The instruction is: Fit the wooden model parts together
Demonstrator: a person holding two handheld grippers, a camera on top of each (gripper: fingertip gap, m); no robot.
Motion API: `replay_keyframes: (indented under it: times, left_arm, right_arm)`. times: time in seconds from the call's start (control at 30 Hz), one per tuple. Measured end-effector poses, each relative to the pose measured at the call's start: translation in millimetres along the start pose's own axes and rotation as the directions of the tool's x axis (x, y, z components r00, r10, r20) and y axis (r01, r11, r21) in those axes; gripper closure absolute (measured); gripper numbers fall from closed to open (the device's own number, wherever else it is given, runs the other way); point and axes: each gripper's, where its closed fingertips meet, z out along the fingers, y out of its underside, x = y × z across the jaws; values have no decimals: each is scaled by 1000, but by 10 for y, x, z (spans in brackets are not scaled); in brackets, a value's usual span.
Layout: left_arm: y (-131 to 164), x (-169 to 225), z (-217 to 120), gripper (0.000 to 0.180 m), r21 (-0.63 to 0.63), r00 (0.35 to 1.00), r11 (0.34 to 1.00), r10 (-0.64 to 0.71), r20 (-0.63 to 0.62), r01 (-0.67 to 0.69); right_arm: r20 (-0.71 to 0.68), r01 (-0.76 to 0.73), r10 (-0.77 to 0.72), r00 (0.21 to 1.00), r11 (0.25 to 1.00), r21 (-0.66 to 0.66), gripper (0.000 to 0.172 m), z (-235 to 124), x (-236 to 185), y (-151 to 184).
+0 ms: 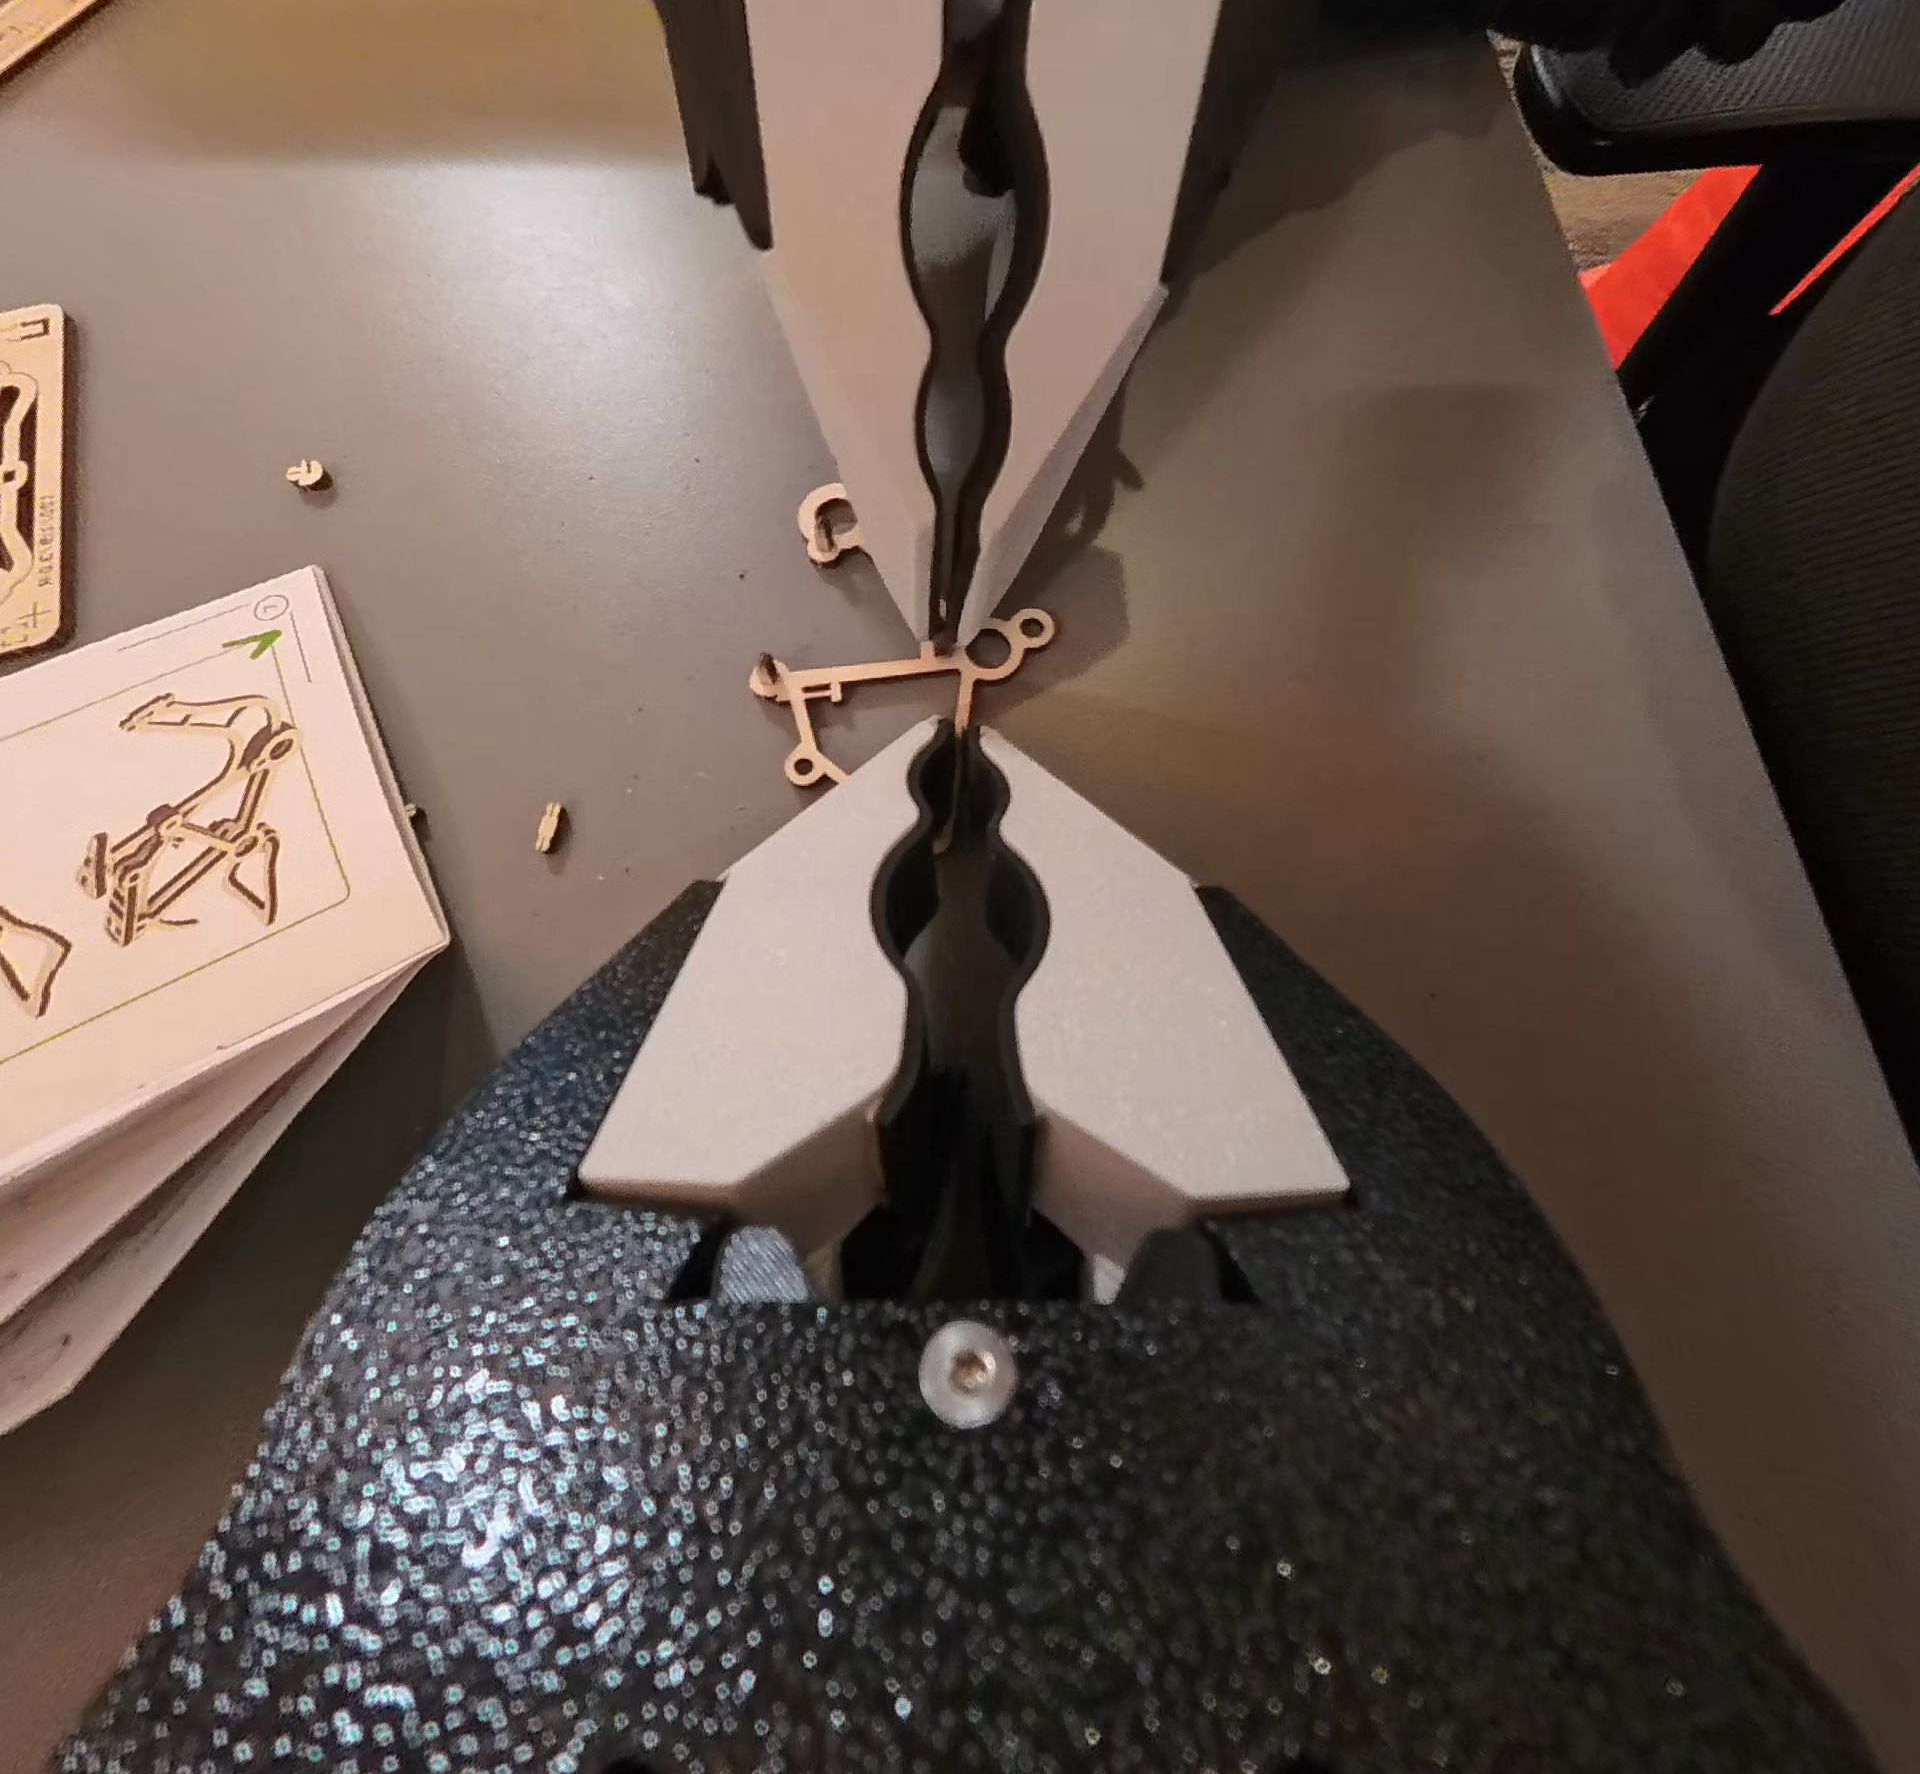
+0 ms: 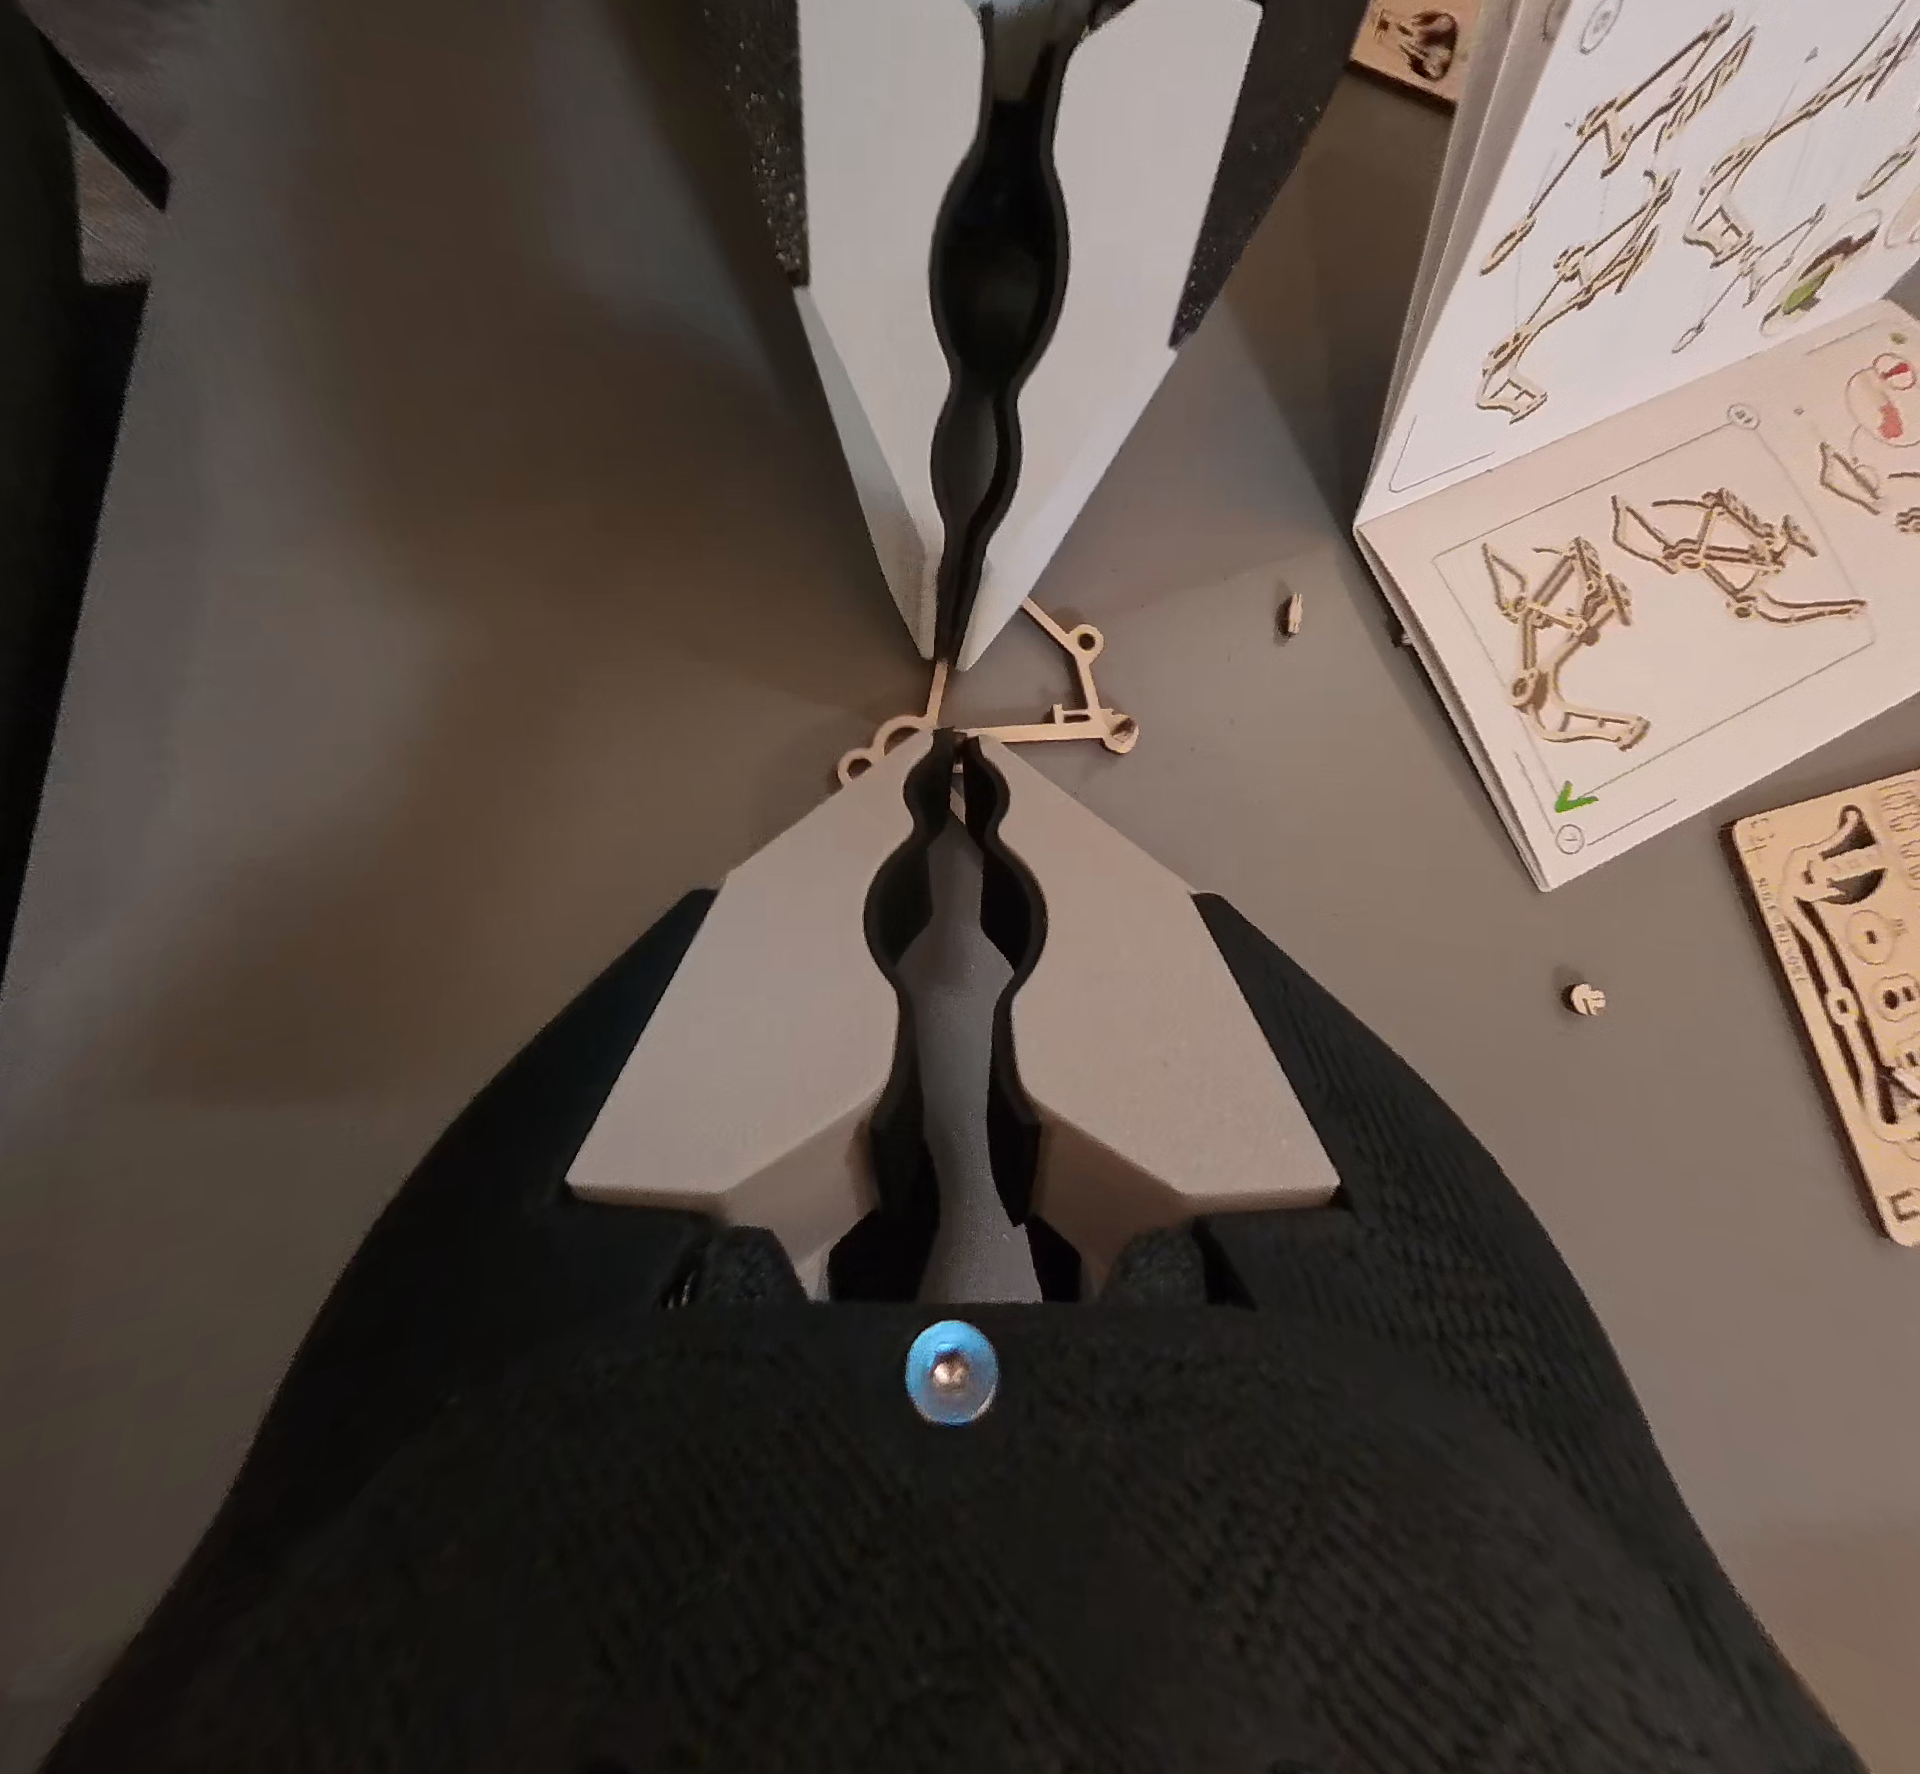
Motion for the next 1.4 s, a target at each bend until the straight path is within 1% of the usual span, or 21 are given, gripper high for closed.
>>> replay_keyframes:
  times: [0.17, 0.3, 0.4, 0.53, 0.67, 0.97, 1.07, 1.13, 1.23, 1.4]
  left_arm:
    - [2, 0, 3, 180, -5, 1000, 1000, 2, 0, -2]
    - [4, 1, 3, 180, -7, 1000, 1000, 3, -2, -3]
    - [5, 0, 3, 180, -7, 1000, 1000, 3, -2, -3]
    - [5, 2, 3, 180, -7, 1000, 1000, 4, -2, -4]
    - [6, 3, 4, 180, -8, 1000, 1000, 5, -3, -5]
    - [5, 2, 6, 180, -8, 1000, 1000, 5, -5, -5]
    - [5, 5, 6, 180, -9, 1000, 1000, 6, -6, -6]
    - [5, 5, 6, 180, -9, 1000, 1000, 6, -6, -6]
    - [5, 5, 7, 180, -9, 1000, 1000, 5, -5, -6]
    - [5, 5, 7, 180, -10, 1000, 1000, 5, -6, -5]
  right_arm:
    - [-43, 48, -51, 998, 997, -57, 172, 5, -3, 8]
    - [-58, 63, -65, 996, 997, -43, 172, 18, 3, -11]
    - [-58, 66, -70, 996, 996, -60, 172, 18, 2, -6]
    - [-17, 16, -17, 1000, 999, -47, 171, 5, -15, 12]
    - [-28, 12, -13, 1000, 999, -37, 171, 15, 3, 3]
    - [-46, 39, -42, 998, 997, -69, 171, 17, 5, 10]
    - [-24, 42, -44, 999, 996, -74, 171, 11, -20, 17]
    - [-40, 52, -55, 998, 996, -73, 171, 15, -6, 16]
    - [-70, 97, -105, 992, 989, -108, 171, 16, -2, 20]
    - [-76, 97, -107, 991, 987, -128, 172, 19, -1, 21]
